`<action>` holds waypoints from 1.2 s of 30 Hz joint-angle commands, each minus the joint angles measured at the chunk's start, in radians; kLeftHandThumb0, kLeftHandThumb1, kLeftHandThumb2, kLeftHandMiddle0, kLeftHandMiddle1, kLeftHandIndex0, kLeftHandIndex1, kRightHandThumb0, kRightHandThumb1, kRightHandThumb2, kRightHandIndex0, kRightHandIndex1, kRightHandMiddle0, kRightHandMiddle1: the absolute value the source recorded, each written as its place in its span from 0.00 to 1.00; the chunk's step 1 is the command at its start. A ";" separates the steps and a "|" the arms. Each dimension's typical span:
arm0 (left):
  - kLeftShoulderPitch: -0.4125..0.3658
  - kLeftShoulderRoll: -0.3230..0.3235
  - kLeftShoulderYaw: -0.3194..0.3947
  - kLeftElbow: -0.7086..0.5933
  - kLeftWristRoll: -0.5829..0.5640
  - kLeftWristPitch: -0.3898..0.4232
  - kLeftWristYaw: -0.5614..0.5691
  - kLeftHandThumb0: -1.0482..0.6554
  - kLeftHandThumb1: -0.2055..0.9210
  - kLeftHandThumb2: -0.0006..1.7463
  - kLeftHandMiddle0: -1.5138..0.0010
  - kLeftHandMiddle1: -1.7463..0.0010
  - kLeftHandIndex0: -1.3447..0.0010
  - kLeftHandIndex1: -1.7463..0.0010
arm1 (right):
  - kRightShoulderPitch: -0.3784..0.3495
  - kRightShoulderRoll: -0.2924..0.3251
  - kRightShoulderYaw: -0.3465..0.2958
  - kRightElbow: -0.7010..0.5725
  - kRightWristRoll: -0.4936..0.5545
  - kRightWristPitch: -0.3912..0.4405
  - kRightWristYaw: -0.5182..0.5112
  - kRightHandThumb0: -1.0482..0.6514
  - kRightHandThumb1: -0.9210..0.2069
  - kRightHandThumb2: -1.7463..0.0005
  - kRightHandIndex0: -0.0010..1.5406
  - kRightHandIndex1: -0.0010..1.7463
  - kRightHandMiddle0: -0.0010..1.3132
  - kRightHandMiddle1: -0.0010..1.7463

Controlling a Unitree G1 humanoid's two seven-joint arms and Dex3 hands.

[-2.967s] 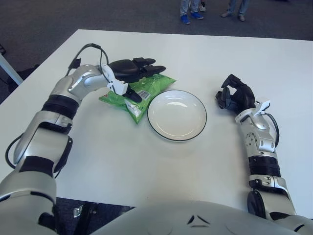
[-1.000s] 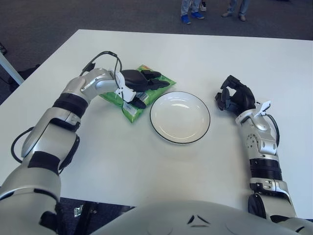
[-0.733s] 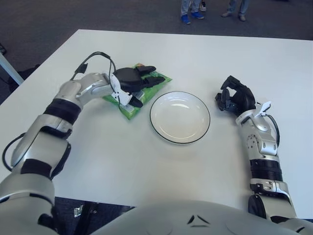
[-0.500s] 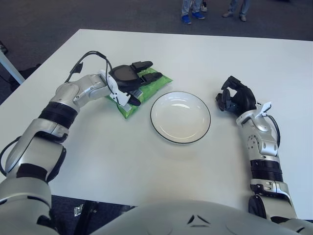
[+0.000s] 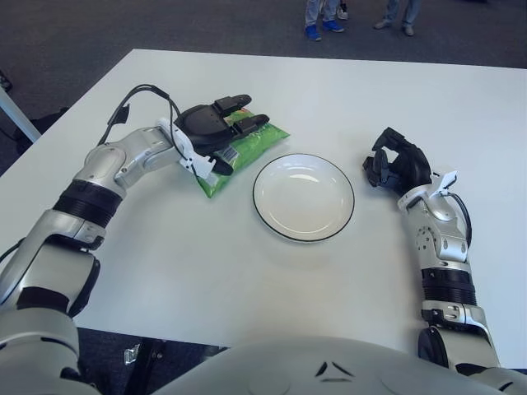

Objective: Put the snack into the plate.

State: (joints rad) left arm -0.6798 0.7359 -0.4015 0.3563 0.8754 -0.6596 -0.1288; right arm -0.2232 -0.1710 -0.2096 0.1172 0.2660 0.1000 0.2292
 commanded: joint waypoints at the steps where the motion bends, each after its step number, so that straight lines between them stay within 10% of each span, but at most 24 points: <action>1: 0.018 0.020 0.017 -0.014 -0.013 0.015 -0.015 0.00 1.00 0.35 1.00 1.00 1.00 1.00 | 0.049 0.017 0.001 0.042 0.008 0.024 -0.001 0.34 0.48 0.29 0.83 1.00 0.43 1.00; 36: -0.055 -0.061 -0.059 0.216 -0.024 0.110 -0.162 0.00 1.00 0.40 1.00 1.00 1.00 1.00 | 0.059 0.011 0.004 0.014 0.037 0.060 0.037 0.34 0.49 0.28 0.84 1.00 0.43 1.00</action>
State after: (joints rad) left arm -0.7101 0.6993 -0.4218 0.5011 0.8142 -0.5669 -0.2912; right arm -0.2154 -0.1729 -0.2096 0.1055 0.2908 0.1263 0.2610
